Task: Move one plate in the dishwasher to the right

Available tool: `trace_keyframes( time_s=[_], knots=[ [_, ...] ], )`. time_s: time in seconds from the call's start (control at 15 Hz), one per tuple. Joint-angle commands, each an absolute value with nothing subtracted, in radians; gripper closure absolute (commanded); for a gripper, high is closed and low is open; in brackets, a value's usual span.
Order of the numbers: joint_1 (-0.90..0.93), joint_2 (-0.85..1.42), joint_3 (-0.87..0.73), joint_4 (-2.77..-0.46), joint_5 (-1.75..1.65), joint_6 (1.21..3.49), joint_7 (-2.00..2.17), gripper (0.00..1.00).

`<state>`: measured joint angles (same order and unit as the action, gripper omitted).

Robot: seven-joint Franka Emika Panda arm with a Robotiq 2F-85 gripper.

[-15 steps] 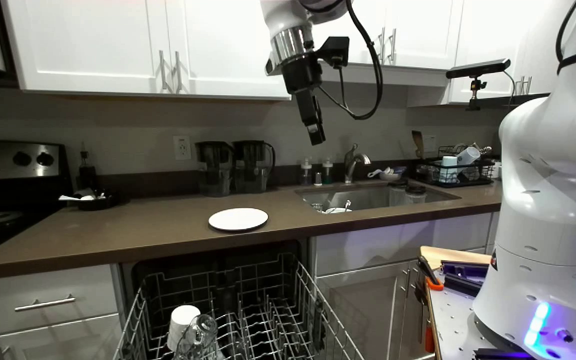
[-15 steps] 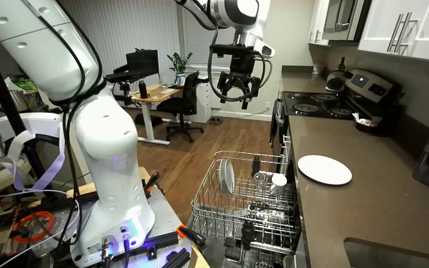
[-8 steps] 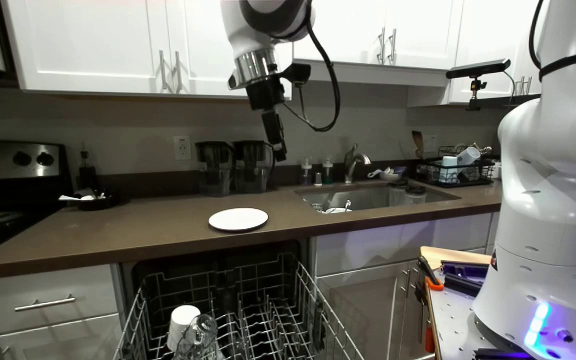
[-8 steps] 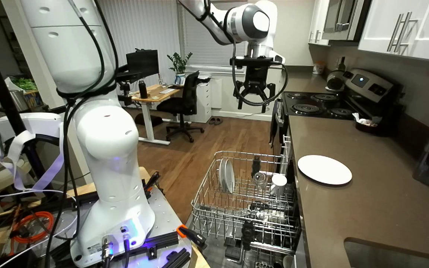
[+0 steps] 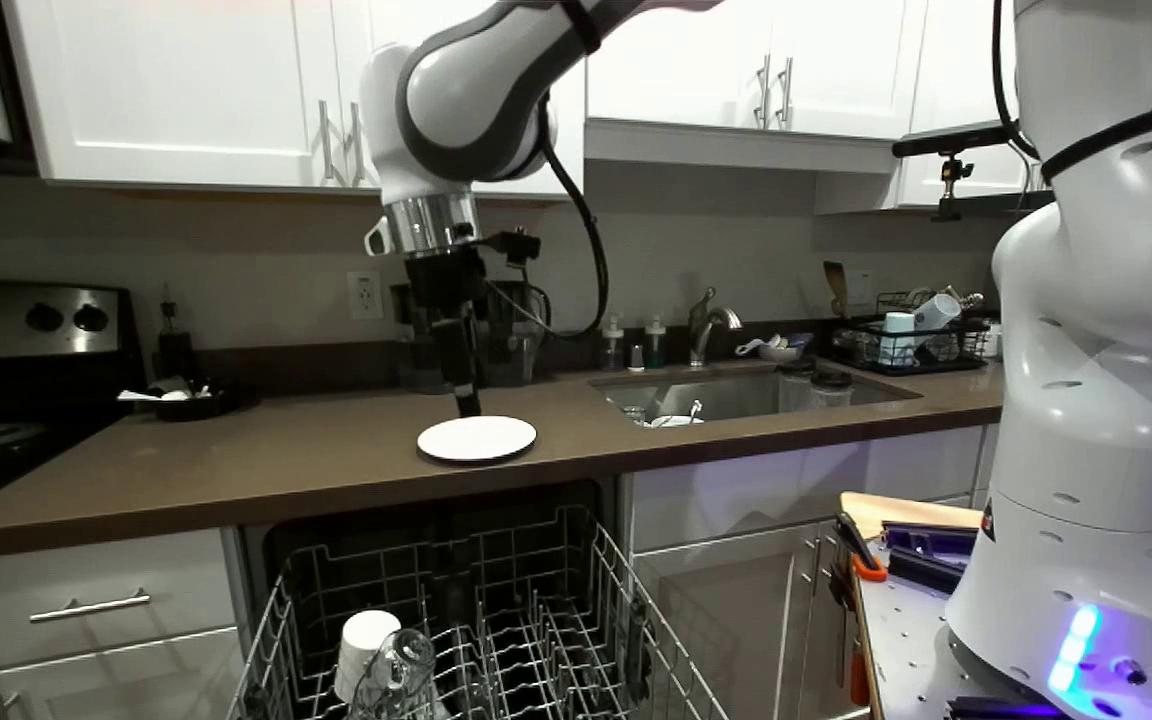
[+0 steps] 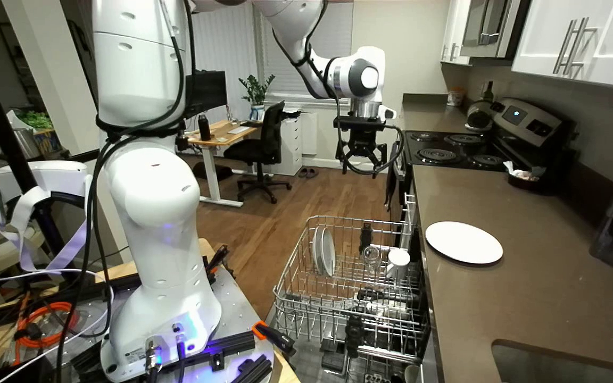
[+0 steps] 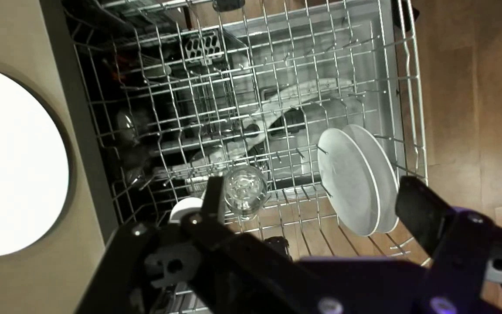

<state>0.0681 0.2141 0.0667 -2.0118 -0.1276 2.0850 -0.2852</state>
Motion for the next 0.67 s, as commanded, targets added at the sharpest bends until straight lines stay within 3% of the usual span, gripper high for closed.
trace_keyframes(
  time_s=[0.0, 0.6],
  knots=[
    [0.081, 0.319, 0.096, -1.942, -0.134, 2.138, -0.314, 0.0],
    [0.094, 0.404, 0.122, -1.897, -0.13, 2.164, -0.314, 0.0]
  ],
)
